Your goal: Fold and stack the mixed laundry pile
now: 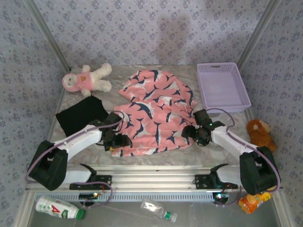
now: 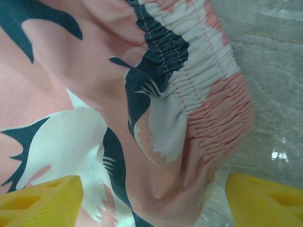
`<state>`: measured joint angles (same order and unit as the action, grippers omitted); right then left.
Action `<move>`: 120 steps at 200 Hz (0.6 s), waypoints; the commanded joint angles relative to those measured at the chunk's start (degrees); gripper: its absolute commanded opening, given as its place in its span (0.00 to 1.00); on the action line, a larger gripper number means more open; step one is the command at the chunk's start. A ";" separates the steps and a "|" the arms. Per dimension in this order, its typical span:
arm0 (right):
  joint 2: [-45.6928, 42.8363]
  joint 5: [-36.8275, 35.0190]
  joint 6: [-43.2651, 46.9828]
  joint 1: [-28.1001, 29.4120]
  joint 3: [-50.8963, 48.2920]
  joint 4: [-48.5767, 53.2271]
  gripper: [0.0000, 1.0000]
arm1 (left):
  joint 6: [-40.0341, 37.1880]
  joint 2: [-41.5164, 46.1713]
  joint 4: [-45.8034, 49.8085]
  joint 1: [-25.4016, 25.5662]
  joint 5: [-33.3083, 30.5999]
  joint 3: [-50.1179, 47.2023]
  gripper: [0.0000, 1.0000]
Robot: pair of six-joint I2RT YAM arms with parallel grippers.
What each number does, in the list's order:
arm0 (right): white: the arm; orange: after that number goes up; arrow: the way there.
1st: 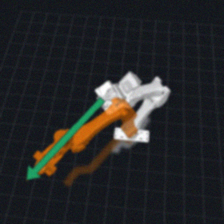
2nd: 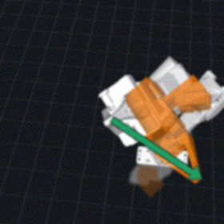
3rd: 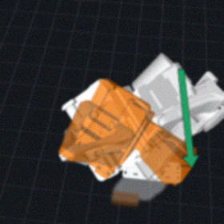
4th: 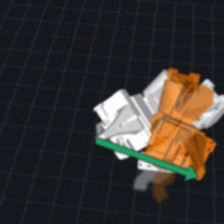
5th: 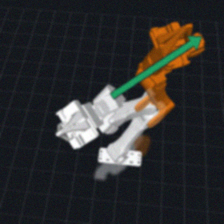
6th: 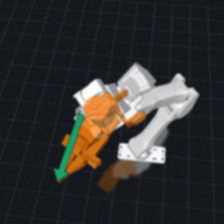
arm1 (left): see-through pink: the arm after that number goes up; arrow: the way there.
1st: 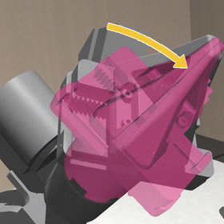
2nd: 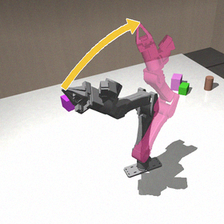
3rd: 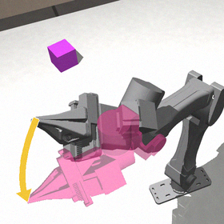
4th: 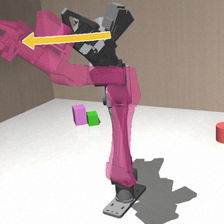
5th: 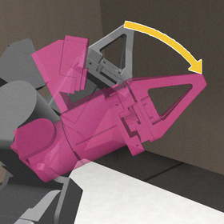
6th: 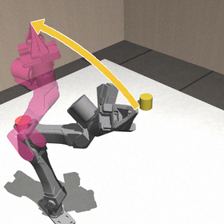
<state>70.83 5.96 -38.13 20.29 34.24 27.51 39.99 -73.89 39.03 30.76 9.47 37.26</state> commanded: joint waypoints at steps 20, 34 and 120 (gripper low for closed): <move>2.30 0.65 -3.79 1.12 -0.76 -6.17 0.54 | 1.89 0.51 -1.17 0.29 2.35 -3.81 0.65; 3.68 0.24 -3.71 2.04 -0.13 -6.33 0.42 | 2.21 0.01 -3.35 0.33 1.74 -4.93 0.60; 1.98 -8.84 -3.26 11.36 2.72 9.57 0.02 | 1.66 10.27 4.54 0.32 -4.44 -2.83 0.00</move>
<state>74.78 1.65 -40.97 27.77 35.62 26.72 42.65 -70.89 35.73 30.76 8.99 33.36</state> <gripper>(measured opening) 0.054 0.058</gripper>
